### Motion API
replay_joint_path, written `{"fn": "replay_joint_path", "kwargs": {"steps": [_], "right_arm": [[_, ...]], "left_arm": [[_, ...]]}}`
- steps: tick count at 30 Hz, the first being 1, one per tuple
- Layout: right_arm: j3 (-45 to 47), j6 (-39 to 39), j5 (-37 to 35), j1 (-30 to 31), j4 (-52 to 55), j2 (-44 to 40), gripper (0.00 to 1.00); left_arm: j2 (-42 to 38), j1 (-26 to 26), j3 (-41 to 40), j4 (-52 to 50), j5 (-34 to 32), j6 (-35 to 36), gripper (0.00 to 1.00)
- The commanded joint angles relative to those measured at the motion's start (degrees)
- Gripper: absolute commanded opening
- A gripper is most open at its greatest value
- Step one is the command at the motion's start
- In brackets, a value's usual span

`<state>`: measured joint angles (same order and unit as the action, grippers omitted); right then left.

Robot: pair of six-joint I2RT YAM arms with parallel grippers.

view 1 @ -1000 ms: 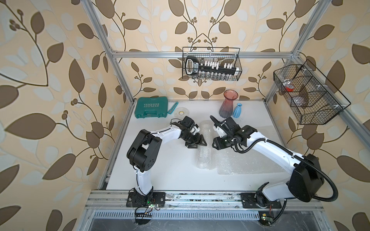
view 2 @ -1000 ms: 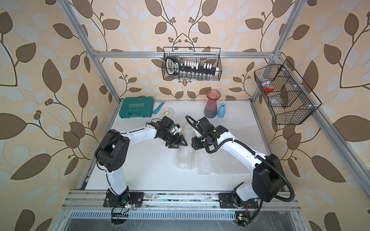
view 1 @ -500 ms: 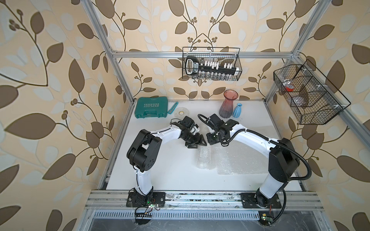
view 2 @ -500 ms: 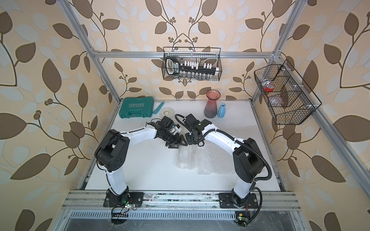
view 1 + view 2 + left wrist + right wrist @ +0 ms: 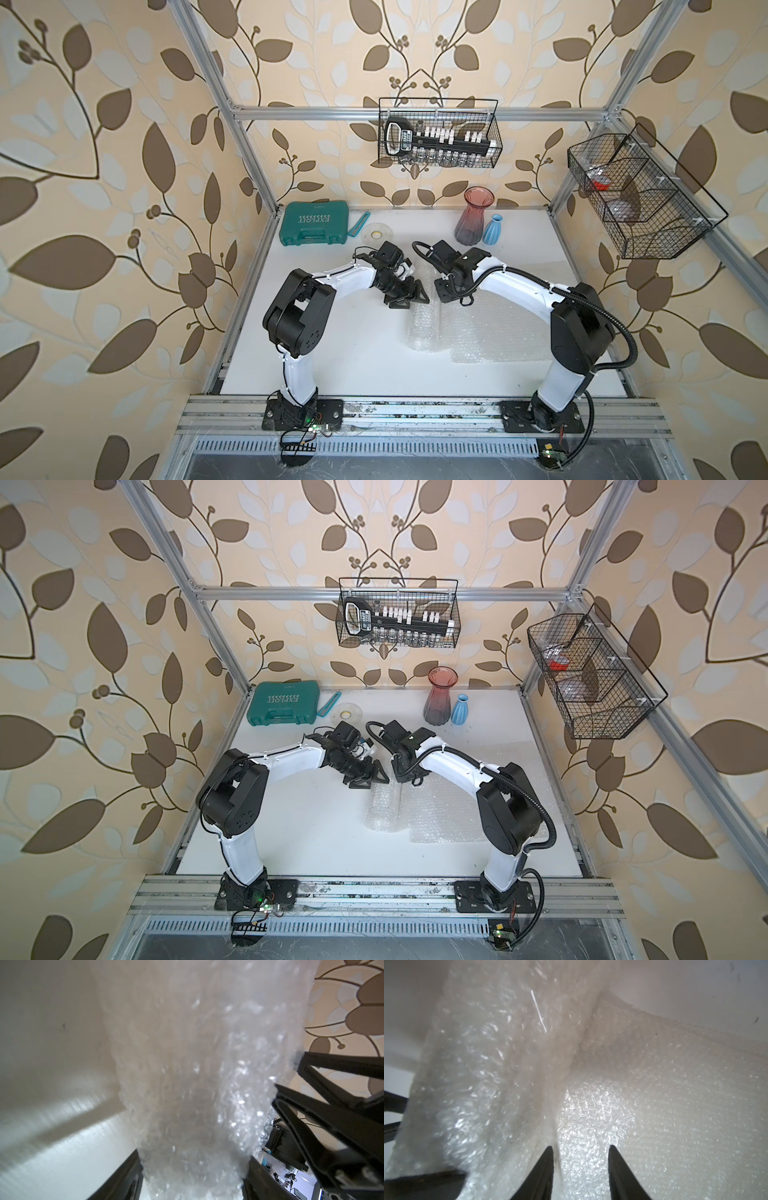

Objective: Unwrap the vase from the bubble wrap
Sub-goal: Unwrap the bubble wrap at the center of the board.

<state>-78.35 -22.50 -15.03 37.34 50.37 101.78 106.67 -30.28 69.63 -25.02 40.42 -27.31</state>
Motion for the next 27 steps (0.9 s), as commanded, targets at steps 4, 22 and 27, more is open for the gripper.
{"fn": "replay_joint_path", "kwargs": {"steps": [4, 22, 27], "right_arm": [[-1.7, -0.8, 2.0, 0.2, -0.8, 0.5, 0.42], [-1.5, -2.5, 4.5, 0.1, -1.9, 1.2, 0.39], [-1.6, -2.8, 1.7, 0.1, -0.2, 2.6, 0.34]], "left_arm": [[-1.8, 0.6, 1.7, -1.8, 1.5, 1.0, 0.76], [0.3, 1.1, 3.8, 0.6, 3.0, 0.2, 0.74], [0.6, 1.1, 3.6, 0.7, 3.0, 0.2, 0.74]]}}
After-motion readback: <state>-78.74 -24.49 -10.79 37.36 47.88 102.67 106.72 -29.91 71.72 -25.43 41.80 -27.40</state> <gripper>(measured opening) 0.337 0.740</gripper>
